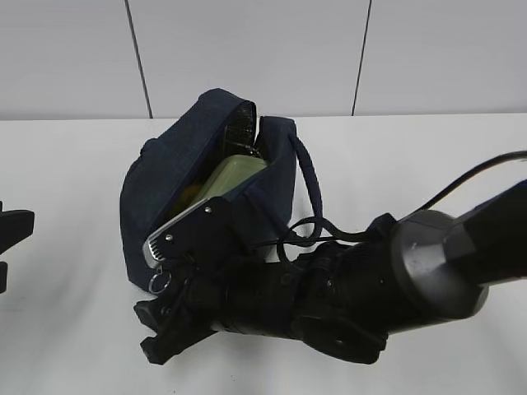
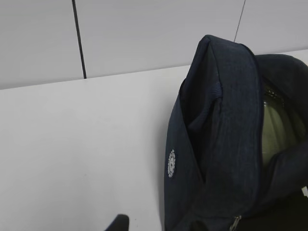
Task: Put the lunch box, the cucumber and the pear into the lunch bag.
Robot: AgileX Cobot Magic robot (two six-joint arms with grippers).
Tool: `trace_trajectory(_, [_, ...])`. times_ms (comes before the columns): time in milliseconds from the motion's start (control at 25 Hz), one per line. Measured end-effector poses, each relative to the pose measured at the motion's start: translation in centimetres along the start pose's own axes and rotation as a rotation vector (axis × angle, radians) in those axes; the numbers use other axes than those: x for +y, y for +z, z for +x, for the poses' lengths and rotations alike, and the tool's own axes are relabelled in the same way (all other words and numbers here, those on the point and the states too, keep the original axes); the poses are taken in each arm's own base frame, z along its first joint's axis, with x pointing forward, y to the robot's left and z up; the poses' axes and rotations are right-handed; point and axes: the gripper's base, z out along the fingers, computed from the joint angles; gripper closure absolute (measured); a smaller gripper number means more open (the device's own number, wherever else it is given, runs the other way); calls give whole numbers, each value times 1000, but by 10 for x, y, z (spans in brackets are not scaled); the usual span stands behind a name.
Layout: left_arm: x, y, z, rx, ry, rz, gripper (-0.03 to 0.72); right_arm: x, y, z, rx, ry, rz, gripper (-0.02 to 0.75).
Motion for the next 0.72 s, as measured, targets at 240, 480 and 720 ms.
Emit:
trace_trajectory(240, [0, 0, 0, 0, -2, 0, 452, 0, 4, 5, 13, 14, -1, 240])
trace_trajectory(480, [0, 0, 0, 0, -2, 0, 451, 0, 4, 4, 7, 17, -3, 240])
trace_trajectory(720, [0, 0, 0, 0, -2, 0, 451, 0, 4, 4, 4, 27, -2, 240])
